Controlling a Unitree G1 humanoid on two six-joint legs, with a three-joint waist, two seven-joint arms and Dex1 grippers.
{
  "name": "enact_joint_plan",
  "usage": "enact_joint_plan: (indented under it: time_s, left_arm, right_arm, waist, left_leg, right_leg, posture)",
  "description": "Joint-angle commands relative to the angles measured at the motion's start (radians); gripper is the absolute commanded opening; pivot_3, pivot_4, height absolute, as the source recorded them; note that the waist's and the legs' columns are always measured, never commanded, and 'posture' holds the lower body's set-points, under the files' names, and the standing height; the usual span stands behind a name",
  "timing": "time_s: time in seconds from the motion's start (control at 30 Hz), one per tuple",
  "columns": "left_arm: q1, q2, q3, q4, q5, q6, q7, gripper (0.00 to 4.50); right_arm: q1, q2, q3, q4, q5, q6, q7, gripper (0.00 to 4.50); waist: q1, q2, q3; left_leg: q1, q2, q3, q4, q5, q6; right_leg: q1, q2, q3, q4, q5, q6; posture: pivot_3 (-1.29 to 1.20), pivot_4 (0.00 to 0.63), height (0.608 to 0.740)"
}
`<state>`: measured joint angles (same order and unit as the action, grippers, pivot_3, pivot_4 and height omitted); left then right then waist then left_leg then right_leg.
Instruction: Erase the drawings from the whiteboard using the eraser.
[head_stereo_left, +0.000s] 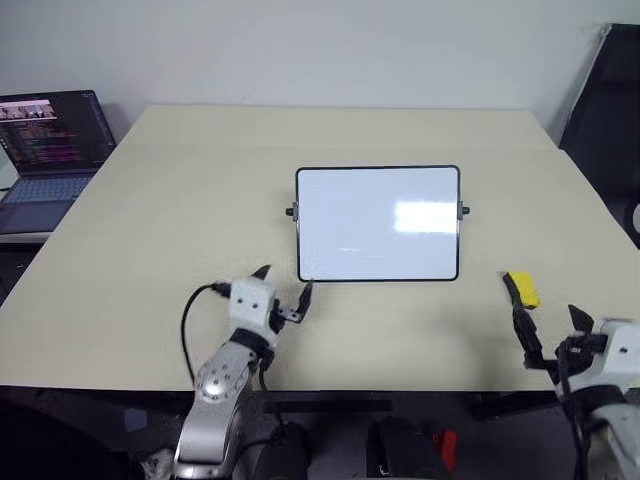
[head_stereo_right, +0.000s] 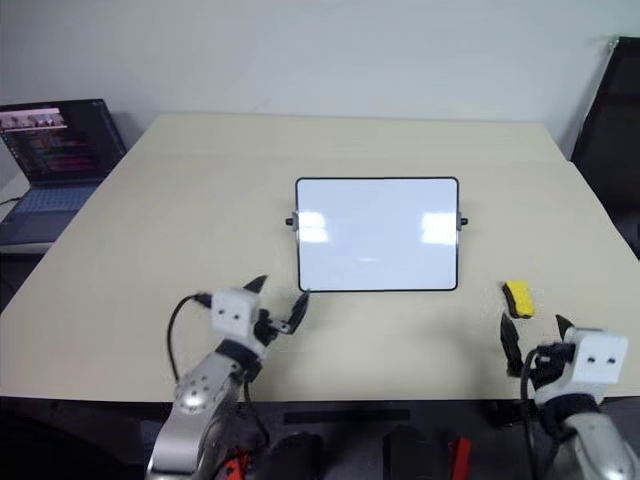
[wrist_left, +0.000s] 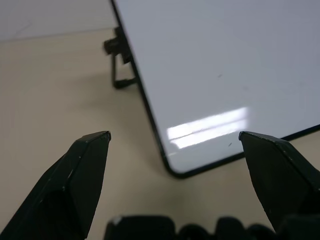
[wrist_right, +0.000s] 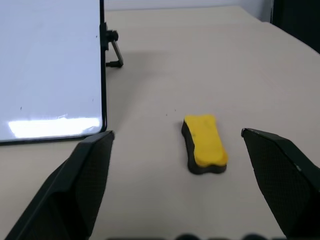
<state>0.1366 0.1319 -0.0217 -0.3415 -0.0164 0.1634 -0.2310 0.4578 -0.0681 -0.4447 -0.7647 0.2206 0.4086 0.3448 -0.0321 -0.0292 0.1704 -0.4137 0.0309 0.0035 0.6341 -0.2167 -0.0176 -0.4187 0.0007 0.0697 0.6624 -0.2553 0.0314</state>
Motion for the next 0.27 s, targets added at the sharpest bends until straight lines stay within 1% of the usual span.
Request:
enact_joint_plan:
  time_s: [0.03,0.17,0.27]
  left_arm:
    - [-0.009,-0.001,-0.011,-0.064,0.010,-0.021,0.018,4.50]
    - [-0.007,0.000,-0.021,-0.057,0.011,-0.030,0.029,4.50]
    - [0.007,-0.001,-0.027,-0.056,0.011,-0.041,0.035,4.50]
  right_arm:
    - [0.037,0.007,0.053,0.022,-0.051,-0.167,-0.012,4.45]
    - [0.105,0.035,0.102,0.048,-0.042,-0.245,-0.019,4.45]
    - [0.119,0.036,0.130,0.071,-0.049,-0.277,-0.033,4.45]
  waist:
    - [0.000,0.000,0.000]
    - [0.000,0.000,-0.001]
    - [0.000,0.000,-0.001]
  left_leg:
    - [0.000,0.000,0.000,0.001,0.000,0.000]
    - [0.004,-0.001,-0.001,0.002,0.000,0.000]
    - [0.005,0.000,-0.001,0.001,0.000,0.000]
  right_leg:
    - [0.000,0.000,0.000,0.000,0.000,0.000]
    - [0.004,-0.003,0.000,-0.001,-0.001,-0.001]
    - [0.005,-0.005,0.001,-0.003,-0.001,-0.001]
  posture:
    - [0.00,0.150,0.740]
    - [0.00,0.150,0.740]
    - [0.00,0.150,0.740]
